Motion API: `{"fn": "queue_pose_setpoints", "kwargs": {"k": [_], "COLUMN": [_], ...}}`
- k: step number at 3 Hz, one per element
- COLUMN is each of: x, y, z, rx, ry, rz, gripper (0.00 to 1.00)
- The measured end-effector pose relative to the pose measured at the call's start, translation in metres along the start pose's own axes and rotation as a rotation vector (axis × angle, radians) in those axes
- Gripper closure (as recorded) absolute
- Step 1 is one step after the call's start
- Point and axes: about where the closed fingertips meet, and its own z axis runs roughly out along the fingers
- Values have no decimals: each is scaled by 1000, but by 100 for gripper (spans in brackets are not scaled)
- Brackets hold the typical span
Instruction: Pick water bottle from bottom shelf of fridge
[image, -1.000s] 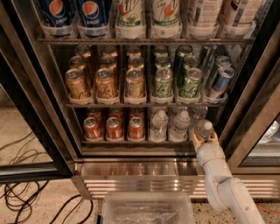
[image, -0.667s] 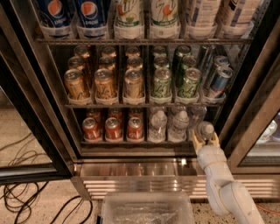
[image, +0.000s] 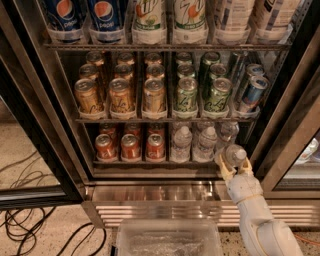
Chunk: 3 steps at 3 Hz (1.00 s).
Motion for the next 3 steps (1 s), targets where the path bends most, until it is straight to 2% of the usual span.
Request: {"fn": "queue_pose_setpoints", "kwargs": {"k": [2, 3], "x": [-108, -137], "y": [46, 61], "z": [-68, -92], "rx": [-183, -278], "ry": [-269, -280], "rz": [-39, -29], "gripper": [100, 100]}}
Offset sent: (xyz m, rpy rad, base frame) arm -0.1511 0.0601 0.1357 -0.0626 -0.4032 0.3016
